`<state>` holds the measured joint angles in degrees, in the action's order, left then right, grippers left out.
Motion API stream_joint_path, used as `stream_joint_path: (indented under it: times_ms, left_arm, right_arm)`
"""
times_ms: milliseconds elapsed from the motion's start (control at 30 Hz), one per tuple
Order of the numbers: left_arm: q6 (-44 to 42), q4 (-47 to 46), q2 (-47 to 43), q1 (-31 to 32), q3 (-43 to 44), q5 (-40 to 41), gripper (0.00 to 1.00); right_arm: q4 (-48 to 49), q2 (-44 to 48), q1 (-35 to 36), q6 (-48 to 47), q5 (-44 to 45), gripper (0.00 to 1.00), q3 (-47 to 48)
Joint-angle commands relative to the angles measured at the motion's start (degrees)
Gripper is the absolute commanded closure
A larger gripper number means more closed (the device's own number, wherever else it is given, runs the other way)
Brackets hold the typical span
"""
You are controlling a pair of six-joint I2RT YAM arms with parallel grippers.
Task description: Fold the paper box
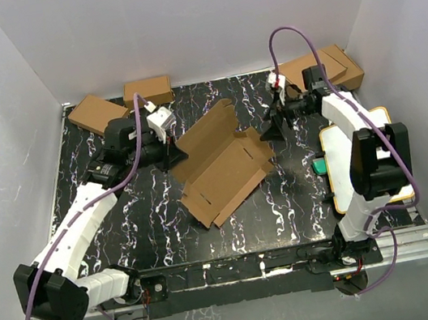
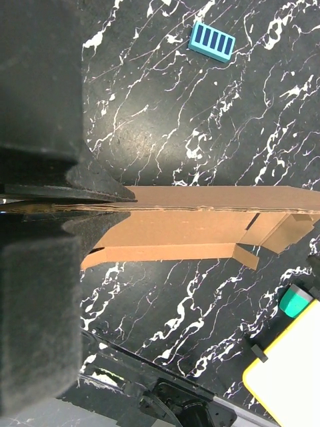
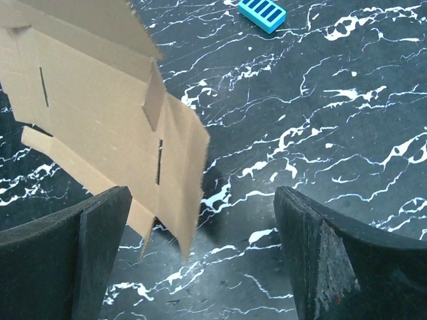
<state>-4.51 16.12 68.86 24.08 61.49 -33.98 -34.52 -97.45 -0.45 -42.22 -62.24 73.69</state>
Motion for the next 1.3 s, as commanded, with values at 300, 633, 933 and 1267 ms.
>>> stream_joint_path:
  times_ms: [300,633,933,1267]
  left_arm:
    - [-4.63,4.27,0.89,-0.17,6.84,-2.26,1.0]
    - [-5.99,5.78,2.46,-0.17,9.2,-2.21,1.0]
    - [-4.83,6.7,4.51,-0.19,13.87,-1.9,1.0]
    - [-6.08,10.07,9.21,-0.22,20.72,-3.77,1.0]
  right_arm:
    - [-6.27,-9.15,4.93,-6.47,-3.8,0.22,9.29]
    - [-16.1,-13.23,4.97,-10.76,-5.3,0.9,15.65]
    - [14.8,-3.74,5.16,8.83,-3.29,0.92,4.31]
    - [63.8,0.76,9.04,32.18,9.74,0.92,-12.62]
